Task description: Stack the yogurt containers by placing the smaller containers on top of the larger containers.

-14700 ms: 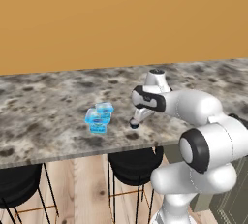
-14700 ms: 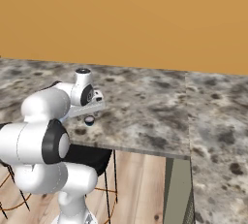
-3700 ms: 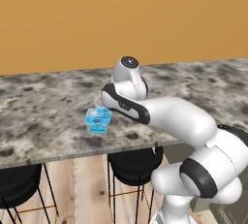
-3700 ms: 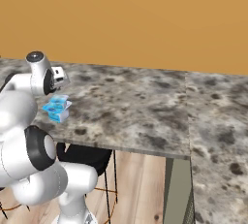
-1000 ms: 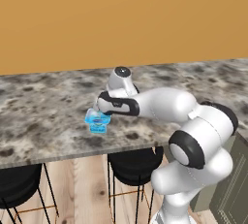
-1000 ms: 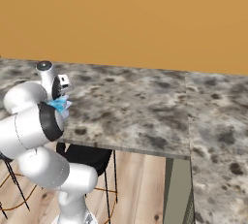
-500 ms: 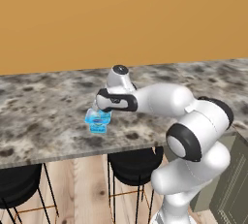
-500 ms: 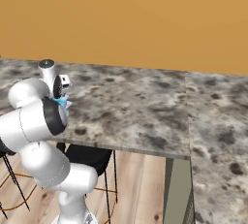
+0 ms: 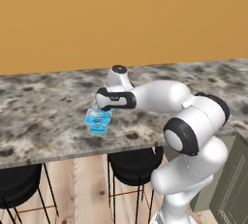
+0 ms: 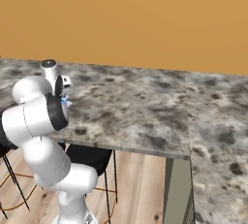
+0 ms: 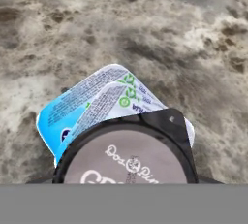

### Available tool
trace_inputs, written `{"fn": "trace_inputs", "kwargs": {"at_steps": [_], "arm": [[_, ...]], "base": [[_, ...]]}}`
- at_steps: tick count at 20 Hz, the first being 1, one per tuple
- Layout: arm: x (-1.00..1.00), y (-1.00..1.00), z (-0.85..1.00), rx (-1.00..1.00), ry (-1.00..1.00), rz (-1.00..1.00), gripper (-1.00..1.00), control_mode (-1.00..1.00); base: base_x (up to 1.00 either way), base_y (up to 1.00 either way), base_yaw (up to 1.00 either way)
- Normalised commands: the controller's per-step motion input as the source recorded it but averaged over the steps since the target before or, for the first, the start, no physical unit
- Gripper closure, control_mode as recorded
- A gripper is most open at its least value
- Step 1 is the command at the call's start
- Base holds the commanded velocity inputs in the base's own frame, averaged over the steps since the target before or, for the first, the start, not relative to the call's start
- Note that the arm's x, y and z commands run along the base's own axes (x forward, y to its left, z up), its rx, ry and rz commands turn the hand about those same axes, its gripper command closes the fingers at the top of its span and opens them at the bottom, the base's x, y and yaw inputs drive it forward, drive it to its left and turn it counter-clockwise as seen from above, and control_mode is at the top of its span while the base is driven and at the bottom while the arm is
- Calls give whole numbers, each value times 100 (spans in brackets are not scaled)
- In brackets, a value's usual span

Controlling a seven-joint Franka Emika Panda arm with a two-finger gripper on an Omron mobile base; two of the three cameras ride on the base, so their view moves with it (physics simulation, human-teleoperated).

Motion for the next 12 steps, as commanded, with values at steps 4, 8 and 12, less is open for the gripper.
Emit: {"fn": "trace_inputs", "kwargs": {"at_steps": [4,8,12], "arm": [[10,9,-11,0,1,0,100,-100],[9,9,-10,0,2,0,100,-100],[6,6,-11,0,1,0,100,-100]], "base": [[0,0,0],[0,0,0],[0,0,0]]}}
